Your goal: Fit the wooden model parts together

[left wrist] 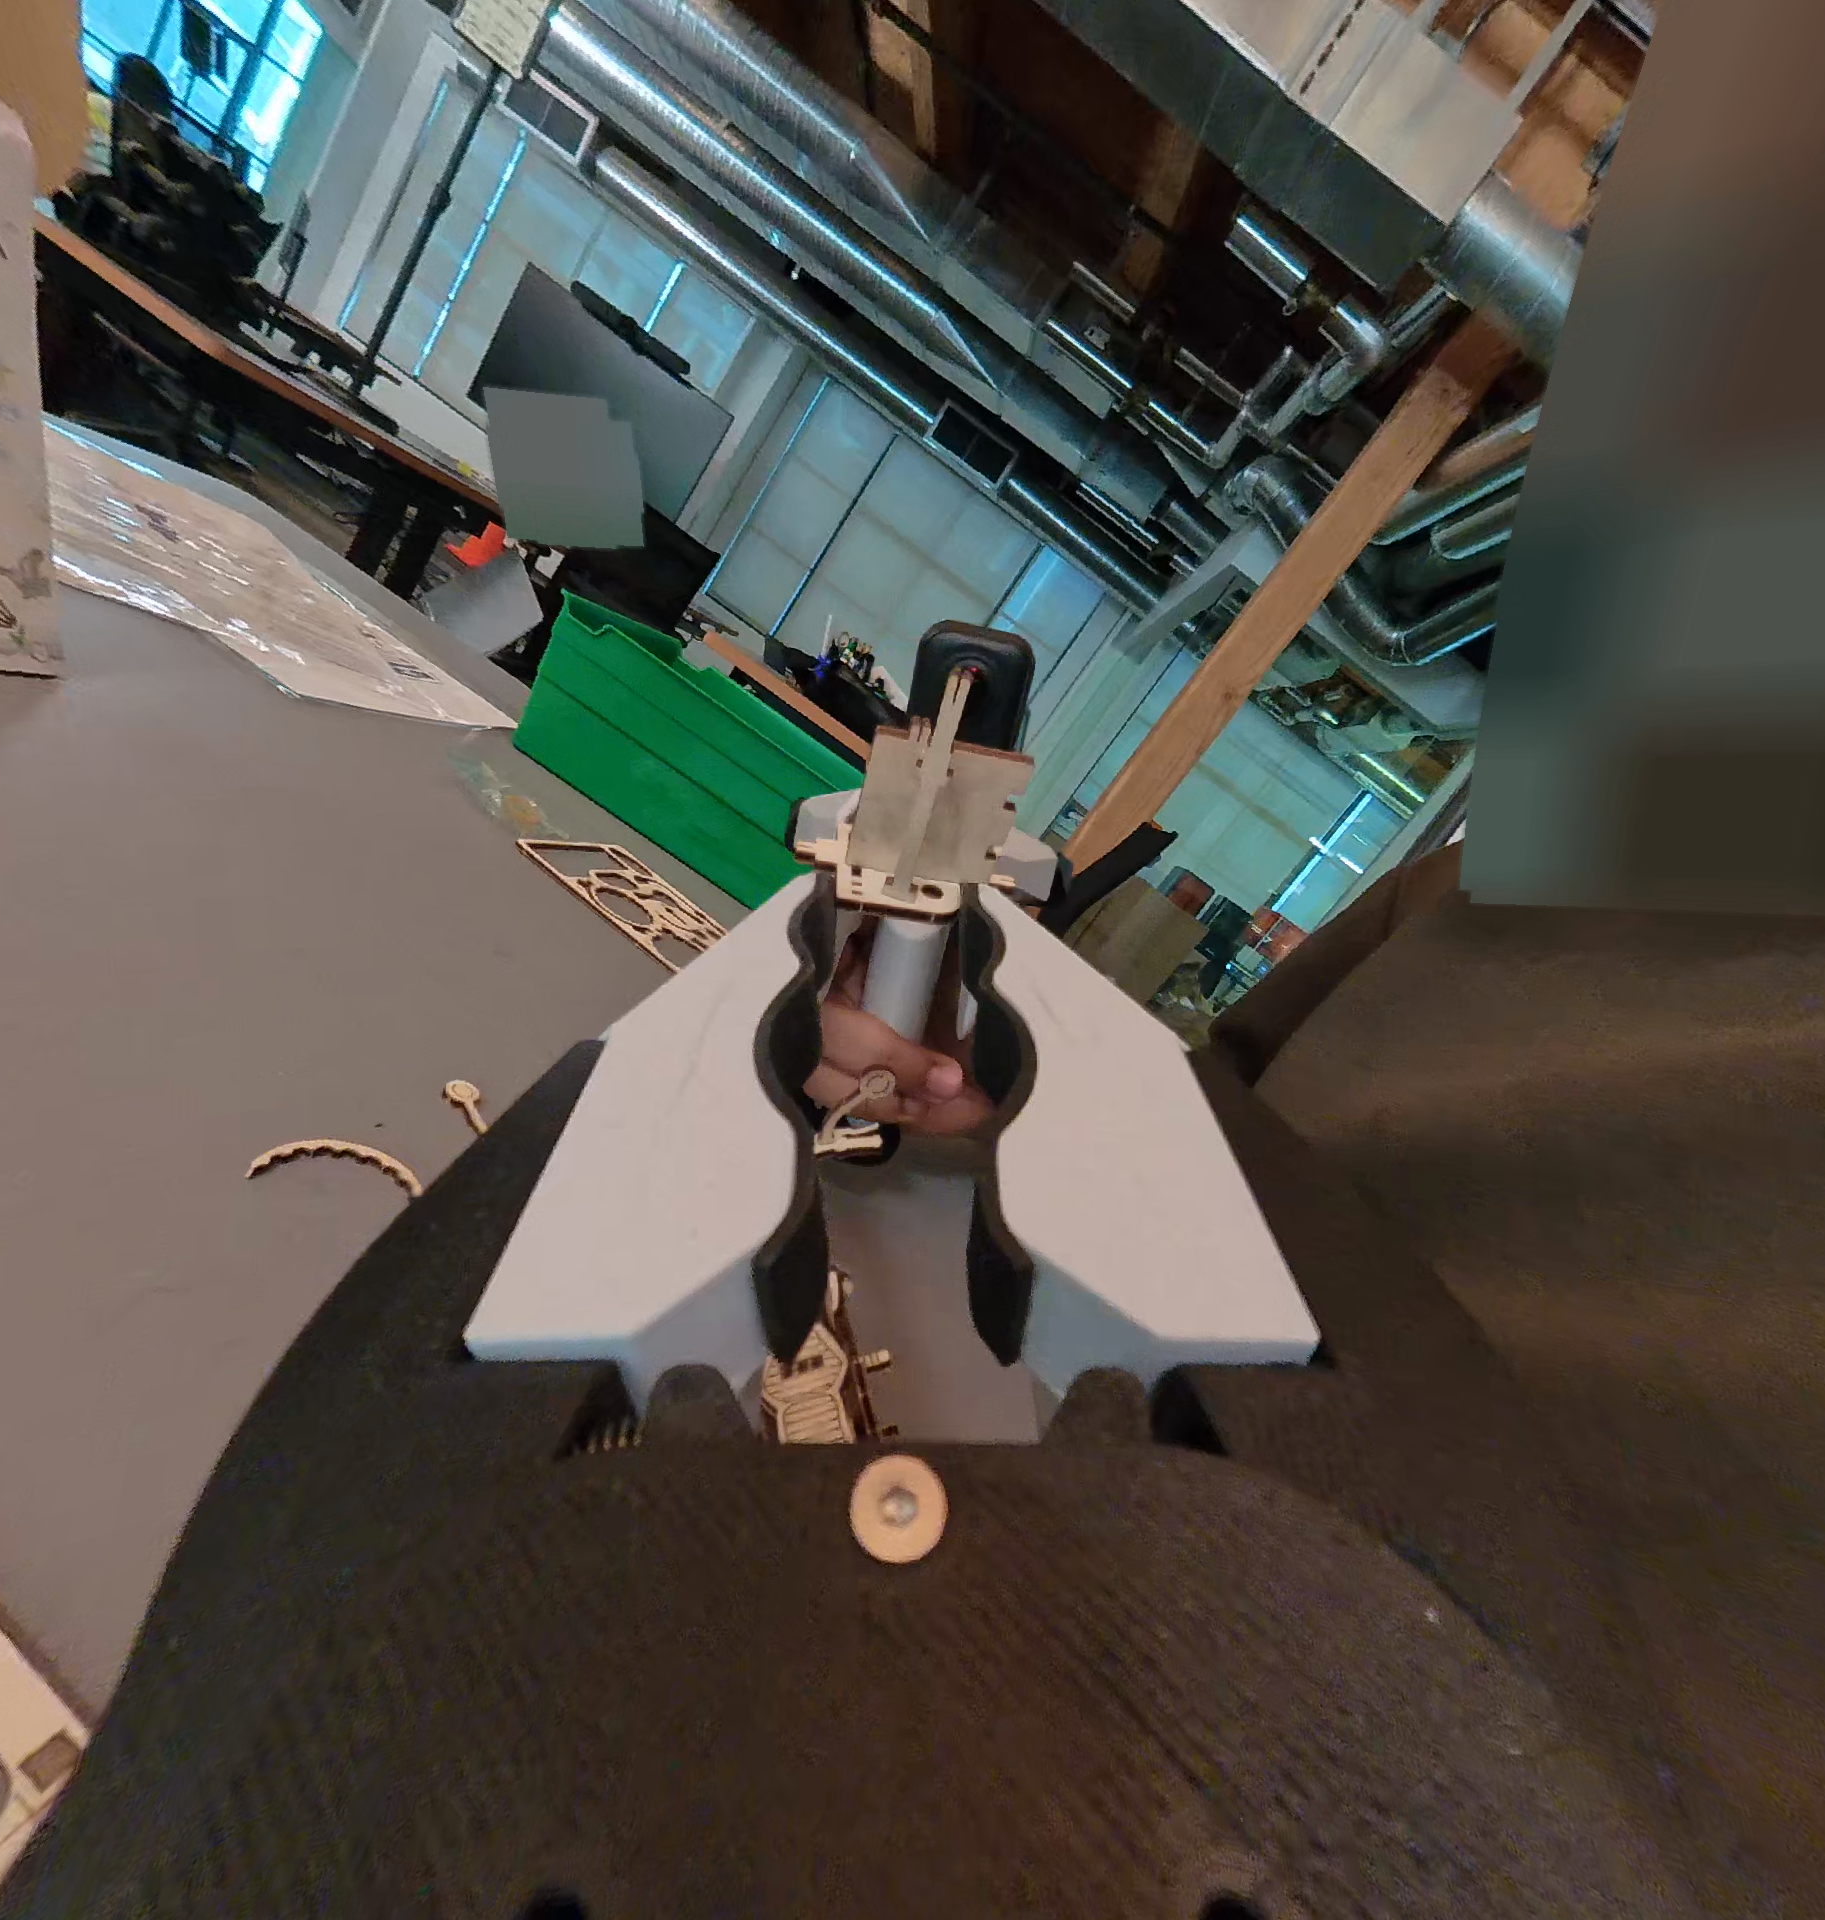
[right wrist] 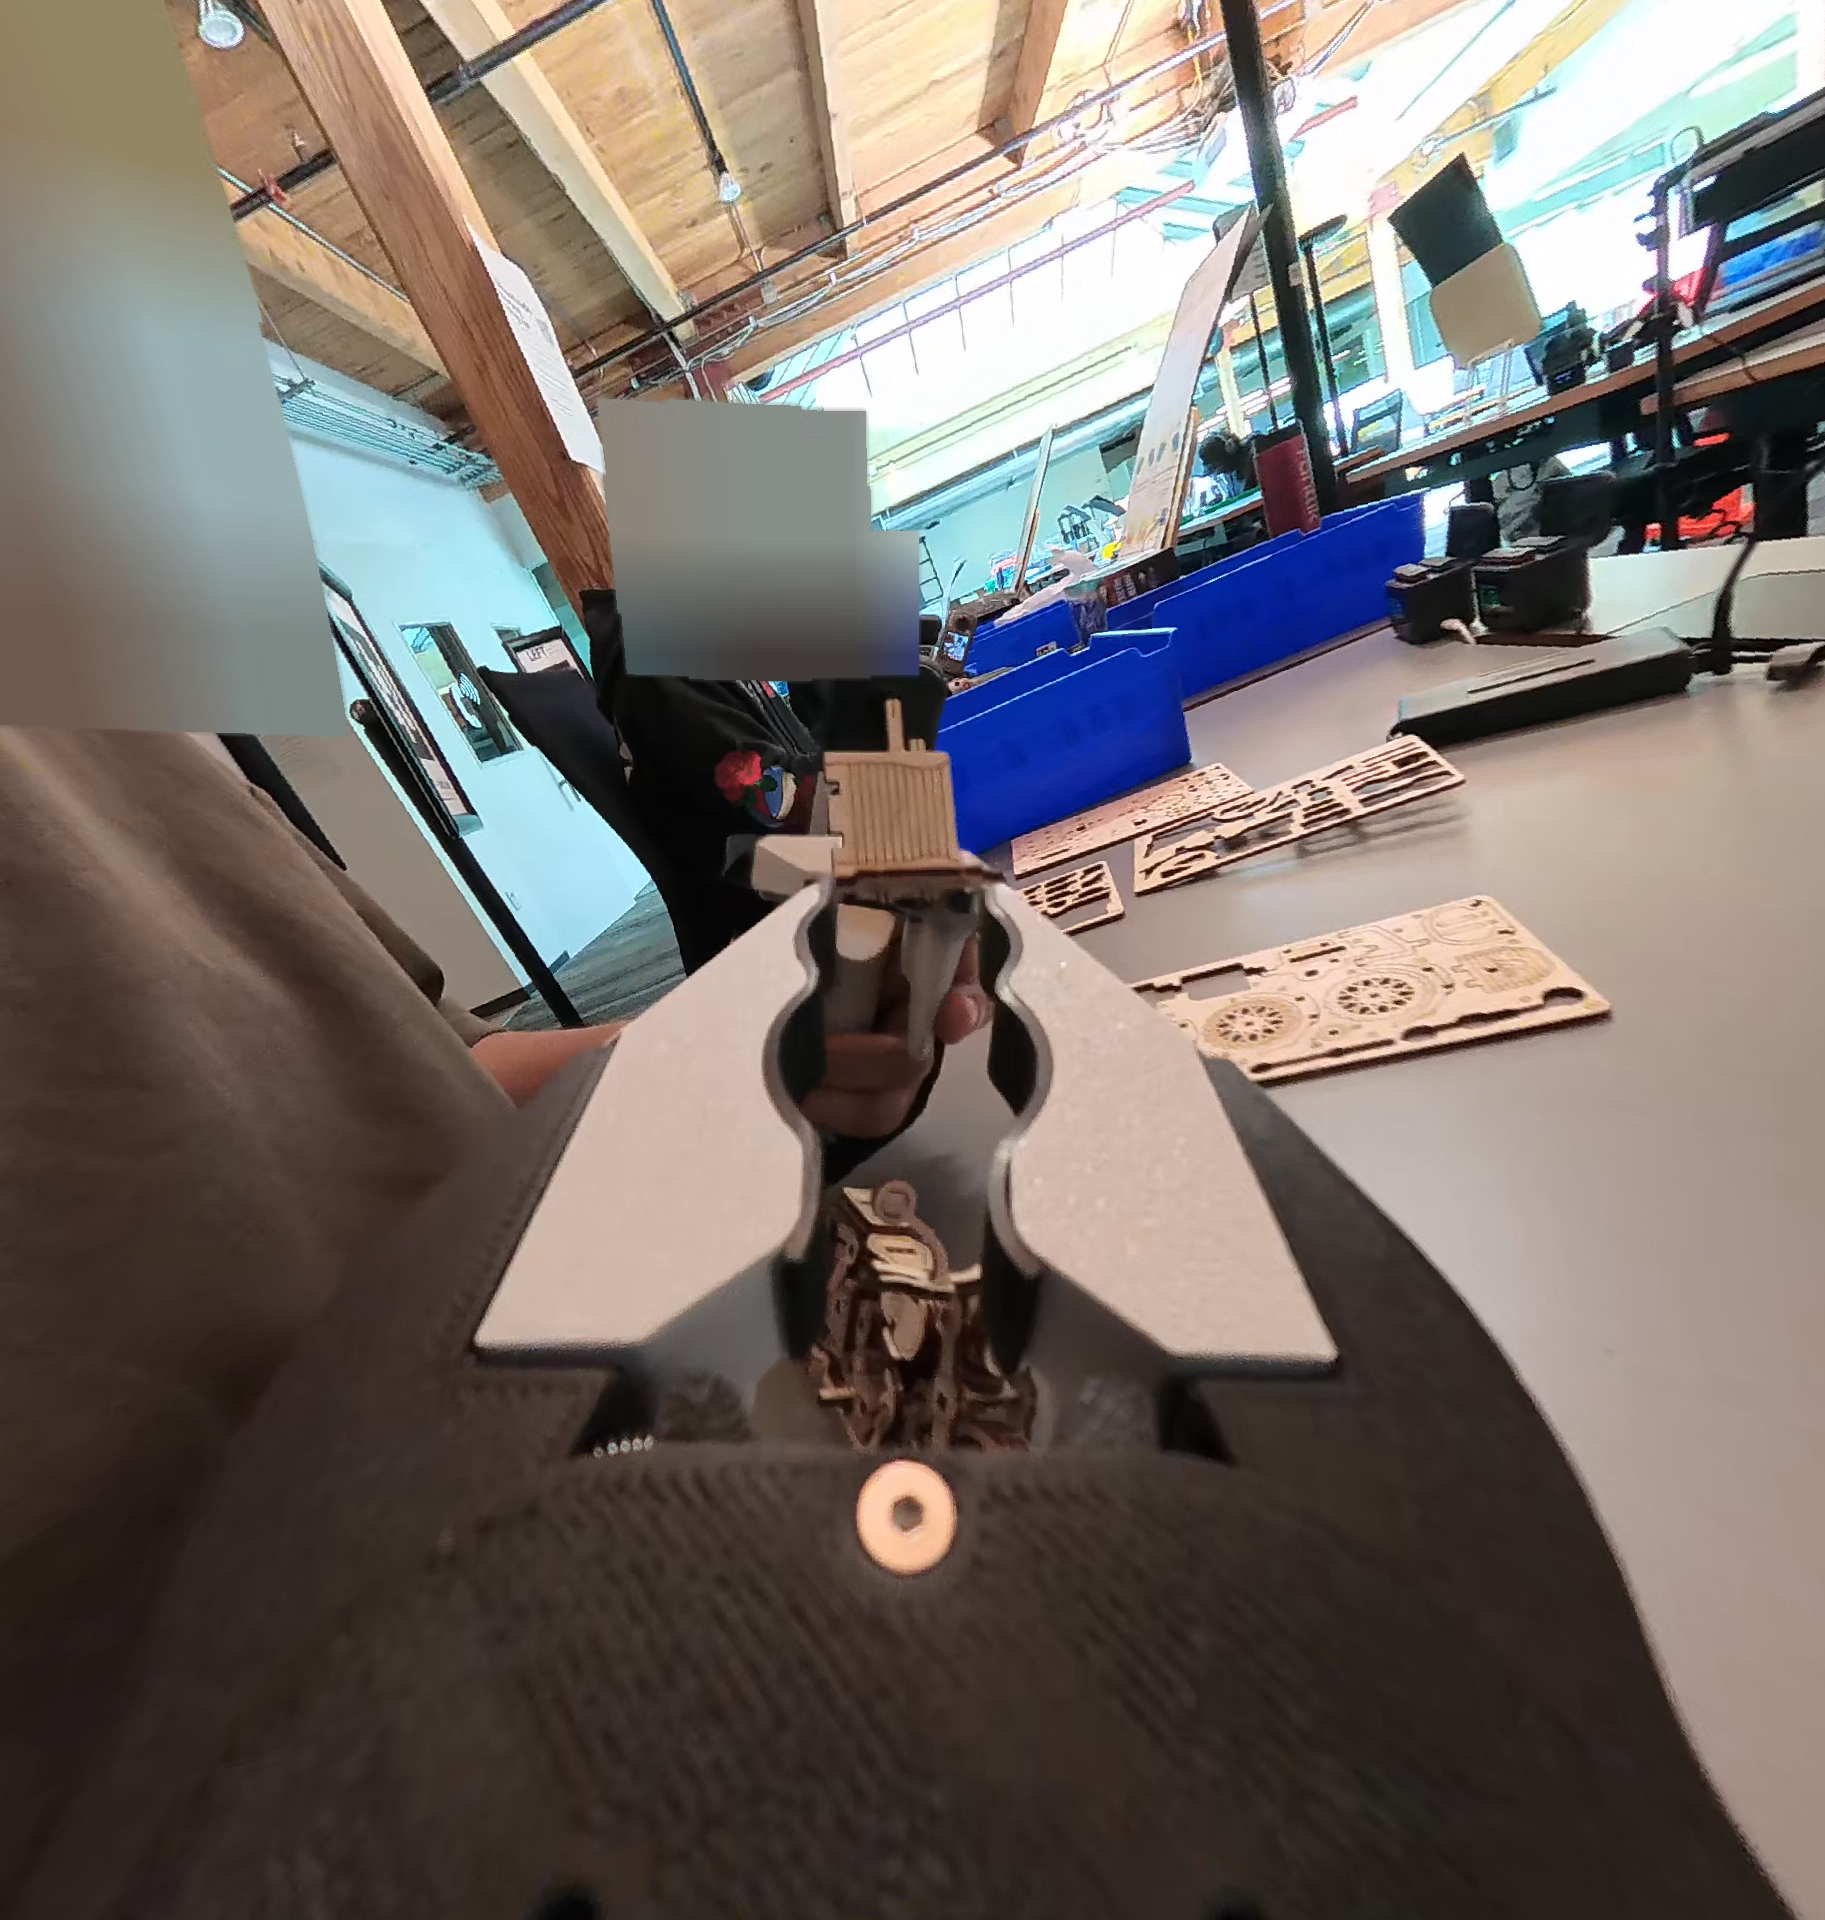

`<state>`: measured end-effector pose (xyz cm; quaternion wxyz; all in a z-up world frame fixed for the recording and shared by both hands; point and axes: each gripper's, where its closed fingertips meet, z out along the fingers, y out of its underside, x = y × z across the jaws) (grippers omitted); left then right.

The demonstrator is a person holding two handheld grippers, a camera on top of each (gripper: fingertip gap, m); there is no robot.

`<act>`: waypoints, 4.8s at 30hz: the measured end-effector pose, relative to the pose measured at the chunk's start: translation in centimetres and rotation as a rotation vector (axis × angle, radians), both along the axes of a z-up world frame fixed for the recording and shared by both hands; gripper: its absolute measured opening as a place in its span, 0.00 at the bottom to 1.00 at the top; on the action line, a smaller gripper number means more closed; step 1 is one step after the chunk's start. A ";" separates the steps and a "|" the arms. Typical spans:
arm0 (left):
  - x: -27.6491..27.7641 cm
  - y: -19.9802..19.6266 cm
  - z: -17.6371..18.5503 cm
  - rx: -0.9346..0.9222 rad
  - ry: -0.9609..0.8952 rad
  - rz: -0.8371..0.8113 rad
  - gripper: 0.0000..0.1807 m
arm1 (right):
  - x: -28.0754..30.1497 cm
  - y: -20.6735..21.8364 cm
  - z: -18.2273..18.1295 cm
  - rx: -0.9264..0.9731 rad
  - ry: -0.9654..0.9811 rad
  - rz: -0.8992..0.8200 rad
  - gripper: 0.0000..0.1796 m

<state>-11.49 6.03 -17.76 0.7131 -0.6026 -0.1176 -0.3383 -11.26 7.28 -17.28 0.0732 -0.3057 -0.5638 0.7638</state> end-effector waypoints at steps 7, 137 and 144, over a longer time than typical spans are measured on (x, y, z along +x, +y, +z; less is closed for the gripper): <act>0.7 0.3 -0.1 -0.003 -0.014 -0.036 0.12 | 0.0 -0.1 0.4 -0.026 0.002 0.005 0.14; -15.3 0.7 -6.5 -0.742 0.563 0.835 0.00 | -7.8 9.9 -8.0 0.694 -0.167 -0.651 0.16; -14.8 1.2 -8.1 -0.733 0.496 0.735 0.00 | -7.0 9.8 -8.7 0.694 -0.183 -0.581 0.16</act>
